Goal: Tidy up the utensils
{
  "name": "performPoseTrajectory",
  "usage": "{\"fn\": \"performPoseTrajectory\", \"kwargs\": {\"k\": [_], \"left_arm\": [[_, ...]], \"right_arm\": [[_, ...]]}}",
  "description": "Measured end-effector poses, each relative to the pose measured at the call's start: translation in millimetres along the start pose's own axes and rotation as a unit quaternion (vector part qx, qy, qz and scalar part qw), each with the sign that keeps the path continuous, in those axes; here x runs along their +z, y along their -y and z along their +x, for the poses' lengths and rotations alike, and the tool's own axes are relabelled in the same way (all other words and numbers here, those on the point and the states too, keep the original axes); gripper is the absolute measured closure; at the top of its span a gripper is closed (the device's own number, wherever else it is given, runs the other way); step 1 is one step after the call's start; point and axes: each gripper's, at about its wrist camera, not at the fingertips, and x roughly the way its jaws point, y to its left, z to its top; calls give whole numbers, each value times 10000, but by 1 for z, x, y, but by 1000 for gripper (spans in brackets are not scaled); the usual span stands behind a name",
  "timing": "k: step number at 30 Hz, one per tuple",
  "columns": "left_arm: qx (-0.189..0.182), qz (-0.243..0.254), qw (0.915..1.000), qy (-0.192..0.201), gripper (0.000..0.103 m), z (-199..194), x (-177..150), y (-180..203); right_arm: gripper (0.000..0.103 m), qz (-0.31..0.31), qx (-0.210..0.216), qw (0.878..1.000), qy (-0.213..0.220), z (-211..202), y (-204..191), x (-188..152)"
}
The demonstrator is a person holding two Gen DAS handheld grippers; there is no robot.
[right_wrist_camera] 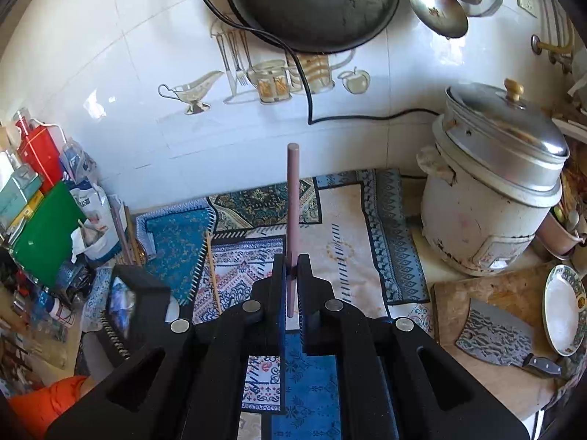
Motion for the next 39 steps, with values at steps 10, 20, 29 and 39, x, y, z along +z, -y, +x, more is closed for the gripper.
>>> {"fn": "performPoseTrajectory", "kwargs": {"k": [10, 20, 29, 39], "left_arm": [[-74, -15, 9956, 935, 99, -81, 3, -2], [-34, -26, 9856, 1689, 100, -145, 10, -15], [300, -295, 9714, 2336, 100, -209, 10, -58], [616, -741, 9601, 2625, 101, -242, -2, -113]], "right_arm": [[98, -182, 157, 9994, 260, -12, -30, 10], [98, -451, 383, 9969, 513, -19, -66, 28], [98, -664, 829, 9920, 677, -17, -111, 43], [98, -998, 1329, 9850, 465, 7, -171, 39]]}}
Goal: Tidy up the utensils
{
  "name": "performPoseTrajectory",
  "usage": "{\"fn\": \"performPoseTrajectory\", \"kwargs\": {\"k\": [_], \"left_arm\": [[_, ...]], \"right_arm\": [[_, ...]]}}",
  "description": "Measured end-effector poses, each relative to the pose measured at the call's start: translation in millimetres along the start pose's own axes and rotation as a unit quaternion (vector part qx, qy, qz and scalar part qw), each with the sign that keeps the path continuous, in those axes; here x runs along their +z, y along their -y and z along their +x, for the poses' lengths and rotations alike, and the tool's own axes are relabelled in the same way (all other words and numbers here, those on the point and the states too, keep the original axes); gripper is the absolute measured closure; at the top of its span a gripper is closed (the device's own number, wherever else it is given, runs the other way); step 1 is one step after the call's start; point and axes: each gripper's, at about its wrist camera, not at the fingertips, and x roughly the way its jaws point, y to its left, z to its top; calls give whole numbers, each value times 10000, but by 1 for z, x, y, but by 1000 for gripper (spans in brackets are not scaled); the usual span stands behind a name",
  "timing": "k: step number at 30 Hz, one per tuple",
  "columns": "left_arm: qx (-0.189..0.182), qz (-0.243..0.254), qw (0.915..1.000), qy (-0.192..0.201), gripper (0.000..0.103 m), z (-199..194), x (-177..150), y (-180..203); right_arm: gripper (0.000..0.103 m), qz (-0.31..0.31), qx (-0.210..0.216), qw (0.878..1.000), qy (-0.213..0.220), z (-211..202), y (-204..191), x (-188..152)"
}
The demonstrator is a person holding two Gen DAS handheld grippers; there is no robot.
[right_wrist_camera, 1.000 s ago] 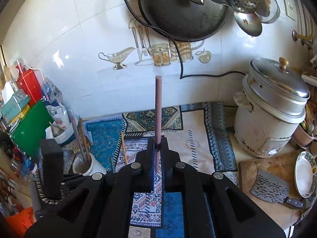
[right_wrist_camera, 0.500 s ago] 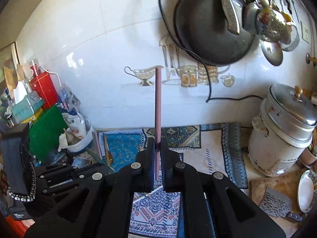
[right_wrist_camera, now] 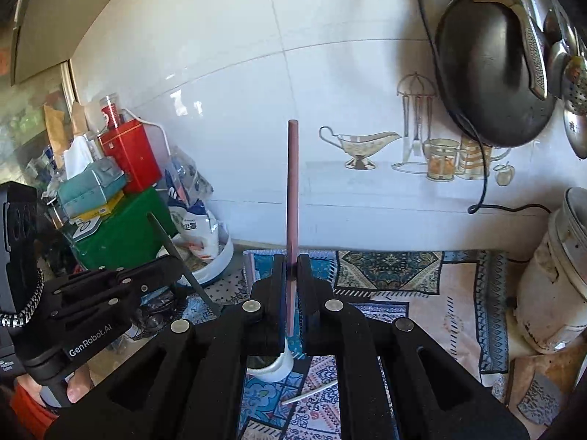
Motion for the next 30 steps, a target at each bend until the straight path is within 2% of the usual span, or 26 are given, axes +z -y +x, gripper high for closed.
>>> {"fn": "performPoseTrajectory", "kwargs": {"k": [5, 16, 19, 25, 30], "left_arm": [[162, -155, 9997, -128, 101, 13, -6, -22], [202, -243, 9942, -1029, 102, 75, -41, -50], [151, -237, 9925, -1188, 103, 86, -44, -53], [84, -290, 9907, -1324, 102, 100, -37, -58], [179, -222, 9930, -1143, 96, 94, -26, -57]], "right_arm": [[98, -129, 111, 9989, -426, 38, -16, -13], [98, -164, 209, 9846, -1729, 120, -19, -56], [98, -216, 170, 9806, -1943, 134, -20, -61], [97, -280, 49, 9771, -2110, 147, -15, -55], [84, -238, -59, 9839, -1772, 129, 3, -38]]}}
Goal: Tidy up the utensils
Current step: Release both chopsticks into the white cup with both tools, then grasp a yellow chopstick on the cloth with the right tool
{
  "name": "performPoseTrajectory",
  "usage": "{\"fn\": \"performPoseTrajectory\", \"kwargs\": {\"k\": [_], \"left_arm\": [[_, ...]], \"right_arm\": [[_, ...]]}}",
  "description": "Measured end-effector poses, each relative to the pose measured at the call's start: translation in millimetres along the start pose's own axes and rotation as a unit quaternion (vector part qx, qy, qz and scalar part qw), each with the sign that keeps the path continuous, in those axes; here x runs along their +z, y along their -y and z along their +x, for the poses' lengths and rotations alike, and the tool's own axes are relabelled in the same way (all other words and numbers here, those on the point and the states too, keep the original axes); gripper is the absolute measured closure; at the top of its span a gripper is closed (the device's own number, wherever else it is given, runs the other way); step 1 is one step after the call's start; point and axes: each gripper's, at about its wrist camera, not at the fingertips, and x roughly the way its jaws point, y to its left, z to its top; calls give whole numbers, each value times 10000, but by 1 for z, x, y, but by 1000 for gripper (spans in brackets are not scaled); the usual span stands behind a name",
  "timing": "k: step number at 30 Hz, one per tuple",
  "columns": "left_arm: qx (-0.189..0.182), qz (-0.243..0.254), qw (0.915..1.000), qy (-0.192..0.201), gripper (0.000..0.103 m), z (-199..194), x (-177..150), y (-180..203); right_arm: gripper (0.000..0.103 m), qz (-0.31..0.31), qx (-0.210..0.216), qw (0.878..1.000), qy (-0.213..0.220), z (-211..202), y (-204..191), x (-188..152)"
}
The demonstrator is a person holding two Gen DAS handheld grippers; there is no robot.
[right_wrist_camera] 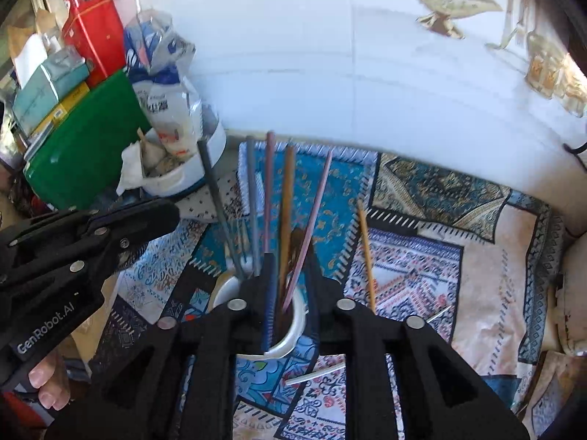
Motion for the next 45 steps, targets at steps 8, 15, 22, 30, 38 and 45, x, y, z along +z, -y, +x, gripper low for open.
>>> {"fn": "performPoseTrajectory", "kwargs": {"k": [8, 15, 22, 30, 38, 45], "left_arm": [[268, -199, 9991, 276, 59, -14, 1, -9], [539, -437, 9975, -94, 55, 3, -25, -23], [720, -617, 9936, -610, 55, 24, -66, -30], [687, -590, 9896, -1115, 55, 40, -108, -23], [263, 119, 9908, -1320, 55, 48, -129, 29], [-232, 433, 9857, -1612, 55, 74, -135, 72]], "right_arm": [[76, 351, -606, 9975, -74, 4, 59, -16], [76, 618, -587, 9906, -1065, 74, 89, -56], [76, 677, -321, 9819, -1738, 128, 87, -91], [95, 478, -372, 9825, -1759, 140, 84, -96], [99, 525, -350, 9849, -1613, 120, 91, -111], [99, 515, -334, 9850, -1614, 74, 107, -156]]}}
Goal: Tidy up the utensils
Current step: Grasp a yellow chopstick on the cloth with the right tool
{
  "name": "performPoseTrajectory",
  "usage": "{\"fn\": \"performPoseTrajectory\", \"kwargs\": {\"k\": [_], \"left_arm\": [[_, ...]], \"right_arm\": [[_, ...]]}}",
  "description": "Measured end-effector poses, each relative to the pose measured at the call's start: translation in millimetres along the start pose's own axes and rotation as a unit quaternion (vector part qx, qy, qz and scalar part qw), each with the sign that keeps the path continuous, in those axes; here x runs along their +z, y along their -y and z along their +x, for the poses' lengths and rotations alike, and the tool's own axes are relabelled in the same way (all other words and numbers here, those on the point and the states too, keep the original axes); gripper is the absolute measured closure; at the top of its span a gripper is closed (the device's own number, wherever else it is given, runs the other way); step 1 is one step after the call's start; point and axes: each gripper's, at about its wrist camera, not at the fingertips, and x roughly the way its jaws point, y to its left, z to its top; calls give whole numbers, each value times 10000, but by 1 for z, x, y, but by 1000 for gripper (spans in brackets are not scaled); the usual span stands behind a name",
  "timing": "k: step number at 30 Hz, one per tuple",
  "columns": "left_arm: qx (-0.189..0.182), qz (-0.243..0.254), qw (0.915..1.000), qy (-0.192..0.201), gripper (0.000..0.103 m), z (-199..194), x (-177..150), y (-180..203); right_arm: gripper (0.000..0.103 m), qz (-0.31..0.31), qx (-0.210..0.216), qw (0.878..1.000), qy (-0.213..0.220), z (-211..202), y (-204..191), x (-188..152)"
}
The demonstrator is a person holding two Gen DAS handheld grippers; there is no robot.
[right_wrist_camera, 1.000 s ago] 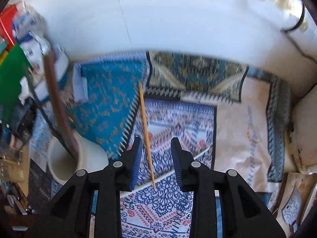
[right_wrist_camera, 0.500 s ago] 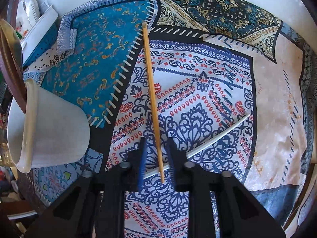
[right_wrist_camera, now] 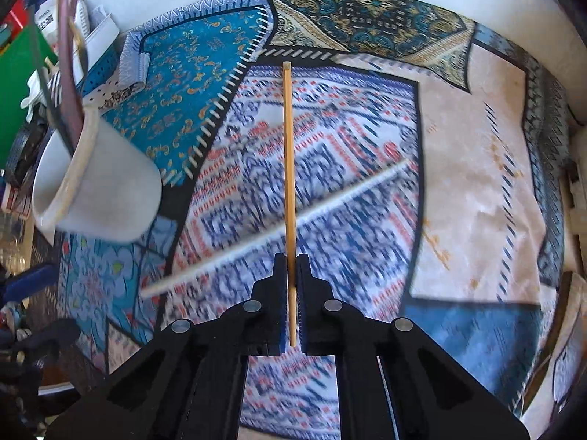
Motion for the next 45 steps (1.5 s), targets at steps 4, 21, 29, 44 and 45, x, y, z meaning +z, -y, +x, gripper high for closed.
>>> {"fn": "performPoseTrajectory", "kwargs": {"k": [4, 21, 29, 44, 45], "left_arm": [[51, 333, 9993, -151, 55, 20, 7, 25], [259, 377, 9987, -243, 55, 53, 27, 39], [170, 152, 9994, -255, 55, 49, 22, 29], [53, 622, 9969, -473, 55, 83, 59, 59], [57, 643, 9966, -518, 55, 89, 62, 62]], "right_arm": [[99, 219, 77, 9996, -174, -8, 18, -34], [79, 328, 0, 9994, -123, -10, 52, -24], [78, 111, -593, 9981, -141, 22, 25, 36], [97, 597, -251, 9979, -8, 1, 72, 13], [97, 704, -198, 9973, 42, -4, 80, 10]]}}
